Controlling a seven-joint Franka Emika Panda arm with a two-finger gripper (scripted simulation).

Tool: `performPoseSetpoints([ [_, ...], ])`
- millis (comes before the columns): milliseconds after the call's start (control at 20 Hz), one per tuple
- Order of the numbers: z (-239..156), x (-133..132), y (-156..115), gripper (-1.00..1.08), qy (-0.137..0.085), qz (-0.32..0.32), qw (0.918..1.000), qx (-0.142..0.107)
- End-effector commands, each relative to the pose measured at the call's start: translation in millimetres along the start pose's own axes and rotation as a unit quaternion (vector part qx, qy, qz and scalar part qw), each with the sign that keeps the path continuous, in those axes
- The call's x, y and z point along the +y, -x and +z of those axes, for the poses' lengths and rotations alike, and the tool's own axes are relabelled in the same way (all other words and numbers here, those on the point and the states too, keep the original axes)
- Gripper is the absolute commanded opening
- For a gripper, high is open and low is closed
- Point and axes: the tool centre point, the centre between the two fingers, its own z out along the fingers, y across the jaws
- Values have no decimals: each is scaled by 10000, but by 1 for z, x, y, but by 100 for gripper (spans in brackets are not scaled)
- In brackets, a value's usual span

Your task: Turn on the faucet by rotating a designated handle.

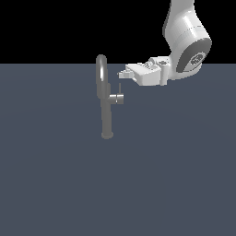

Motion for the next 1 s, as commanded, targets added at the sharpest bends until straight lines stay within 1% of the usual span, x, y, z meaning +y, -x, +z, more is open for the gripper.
performPoseSetpoints([
  [0,2,-3,-13,-100,-180,173,9995,-187],
  [200,4,-5,-28,-100,-378,369,9978,-392],
  [400,6,-6,-36,-100,-482,471,9965,-500],
  [750,7,-6,-37,-100,-496,486,9962,-517],
  [950,8,4,-31,-100,-496,486,9962,-517],
])
